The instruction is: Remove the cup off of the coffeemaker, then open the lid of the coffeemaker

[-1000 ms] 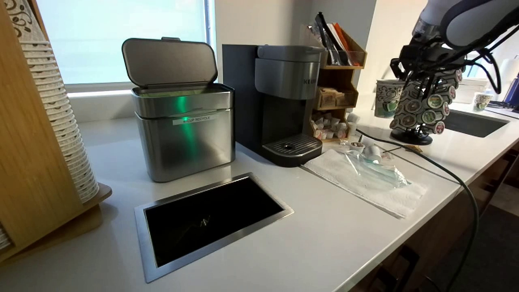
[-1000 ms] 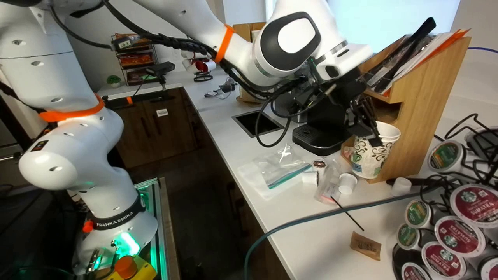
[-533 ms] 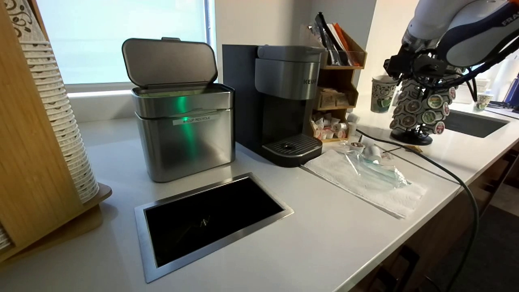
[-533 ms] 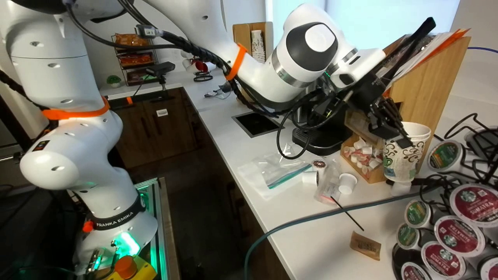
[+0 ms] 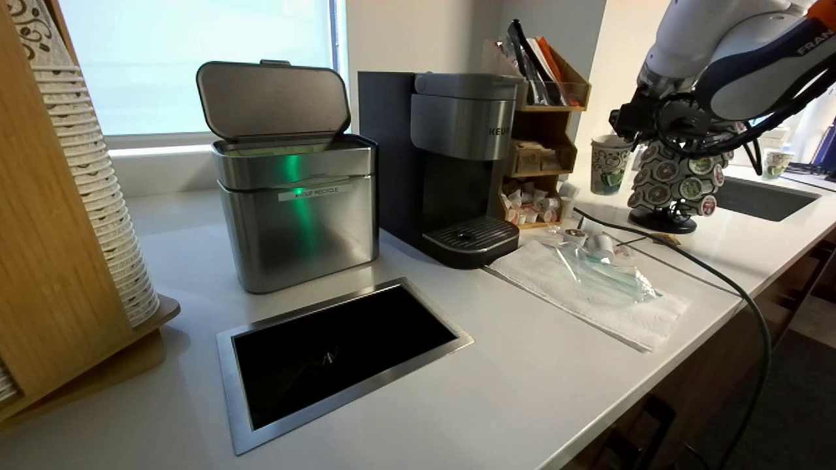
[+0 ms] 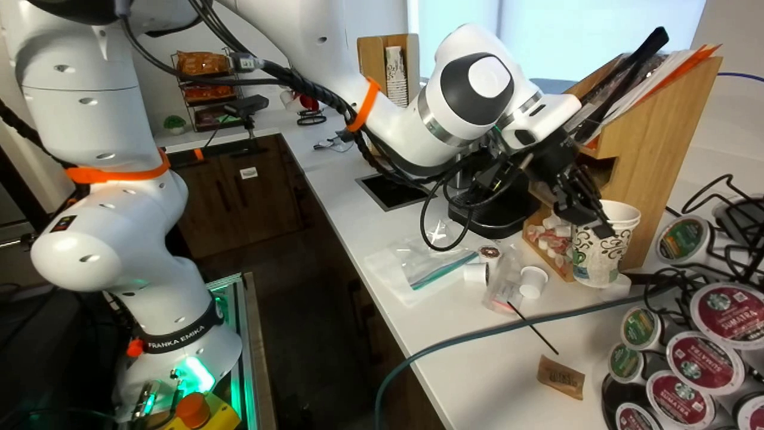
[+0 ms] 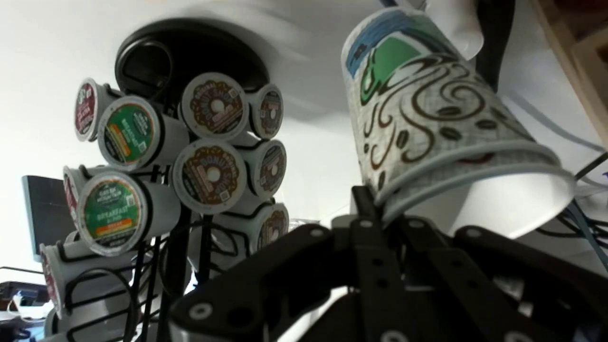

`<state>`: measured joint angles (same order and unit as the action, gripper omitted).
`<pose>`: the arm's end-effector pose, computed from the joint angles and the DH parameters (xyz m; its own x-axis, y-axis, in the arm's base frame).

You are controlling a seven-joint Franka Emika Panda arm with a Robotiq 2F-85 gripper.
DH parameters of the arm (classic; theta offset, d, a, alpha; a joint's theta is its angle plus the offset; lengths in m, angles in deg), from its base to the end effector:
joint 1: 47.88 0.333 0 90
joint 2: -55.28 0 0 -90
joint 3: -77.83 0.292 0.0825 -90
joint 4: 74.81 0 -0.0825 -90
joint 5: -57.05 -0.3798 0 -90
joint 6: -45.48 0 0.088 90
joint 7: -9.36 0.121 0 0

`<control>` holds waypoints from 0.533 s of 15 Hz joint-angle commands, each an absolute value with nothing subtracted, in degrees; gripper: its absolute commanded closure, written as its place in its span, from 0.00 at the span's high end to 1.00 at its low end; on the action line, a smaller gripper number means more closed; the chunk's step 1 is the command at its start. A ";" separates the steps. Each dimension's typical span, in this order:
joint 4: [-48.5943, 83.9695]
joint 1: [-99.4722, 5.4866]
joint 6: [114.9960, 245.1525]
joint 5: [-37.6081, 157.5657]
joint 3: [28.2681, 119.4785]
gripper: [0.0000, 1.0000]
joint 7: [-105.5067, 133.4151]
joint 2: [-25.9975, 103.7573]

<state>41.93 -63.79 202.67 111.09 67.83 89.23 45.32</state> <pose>0.5658 -0.2409 0.3753 0.3425 -0.6387 0.6891 -0.8506 -0.5222 -0.0612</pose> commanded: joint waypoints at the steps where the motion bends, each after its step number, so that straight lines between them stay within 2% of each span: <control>1: 43.00 -63.02 202.01 111.30 68.22 0.01 91.65 43.76; 8: 42.83 -62.57 202.75 111.01 68.80 0.01 94.70 40.70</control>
